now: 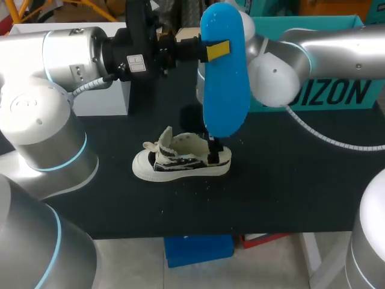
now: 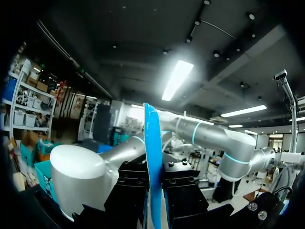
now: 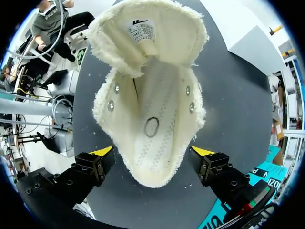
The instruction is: Take the shoe out of the shoebox, open the shoe tongue, remove and reinsert the insole, then place the shoe into the shoebox
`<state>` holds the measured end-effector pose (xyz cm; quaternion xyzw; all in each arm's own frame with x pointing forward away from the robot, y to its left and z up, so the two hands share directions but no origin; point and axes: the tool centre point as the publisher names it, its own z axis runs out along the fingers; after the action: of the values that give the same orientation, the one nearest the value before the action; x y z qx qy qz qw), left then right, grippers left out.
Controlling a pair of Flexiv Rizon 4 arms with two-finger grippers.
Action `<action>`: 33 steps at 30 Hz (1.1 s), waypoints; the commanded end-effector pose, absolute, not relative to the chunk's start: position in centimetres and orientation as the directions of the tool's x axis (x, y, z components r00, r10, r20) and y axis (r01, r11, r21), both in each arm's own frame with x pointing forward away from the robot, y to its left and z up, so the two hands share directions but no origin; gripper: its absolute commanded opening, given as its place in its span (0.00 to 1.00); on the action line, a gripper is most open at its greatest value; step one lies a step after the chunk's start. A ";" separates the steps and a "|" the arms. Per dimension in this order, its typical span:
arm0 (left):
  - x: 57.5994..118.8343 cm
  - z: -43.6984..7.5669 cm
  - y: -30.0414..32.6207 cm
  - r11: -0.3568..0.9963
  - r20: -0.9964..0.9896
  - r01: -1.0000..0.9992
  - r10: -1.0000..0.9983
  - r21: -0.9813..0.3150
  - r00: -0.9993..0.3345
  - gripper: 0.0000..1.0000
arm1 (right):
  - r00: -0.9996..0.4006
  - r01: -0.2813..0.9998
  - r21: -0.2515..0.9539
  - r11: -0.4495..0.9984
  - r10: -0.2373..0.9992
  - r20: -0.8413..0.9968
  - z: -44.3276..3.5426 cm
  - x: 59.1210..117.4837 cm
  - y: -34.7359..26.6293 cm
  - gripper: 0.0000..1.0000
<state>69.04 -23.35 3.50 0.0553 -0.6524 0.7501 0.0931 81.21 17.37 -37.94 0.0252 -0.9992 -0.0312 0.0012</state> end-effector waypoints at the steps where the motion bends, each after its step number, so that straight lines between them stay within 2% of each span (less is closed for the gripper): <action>1: 69.0 3.5 -23.5 -0.133 0.204 -0.211 0.064 -0.968 -0.977 0.00 | -0.999 -0.049 0.074 0.996 -0.049 -0.003 -38.1 81.3 17.6 1.00; 8: 69.0 3.5 -23.5 -0.133 0.204 -0.211 0.064 -0.968 -0.977 0.00 | -0.998 -0.054 0.303 0.952 -0.046 -0.034 -38.1 81.2 17.4 1.00; 12: 69.0 3.5 -23.5 -0.133 0.204 -0.211 0.064 -0.968 -0.977 0.00 | -0.998 -0.060 0.486 0.872 -0.037 -0.057 -38.3 81.3 17.4 1.00; 15: 69.0 3.5 -23.5 -0.133 0.204 -0.211 0.064 -0.968 -0.977 0.00 | -0.997 -0.071 0.559 0.826 -0.043 -0.064 -38.4 81.3 17.5 1.00; 22: 69.0 3.5 -23.5 -0.133 0.204 -0.211 0.064 -0.968 -0.977 0.00 | -0.998 -0.049 0.699 0.714 -0.012 -0.058 -38.5 81.2 17.5 1.00; 33: 69.0 3.5 -23.5 -0.133 0.204 -0.211 0.064 -0.968 -0.977 0.00 | -0.999 -0.033 0.809 0.587 -0.011 -0.033 -40.1 81.2 17.2 1.00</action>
<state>69.04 -23.35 3.52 0.0554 -0.6524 0.7501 0.0930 81.23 17.34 -39.22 0.0119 -0.9322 -0.3614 -0.0140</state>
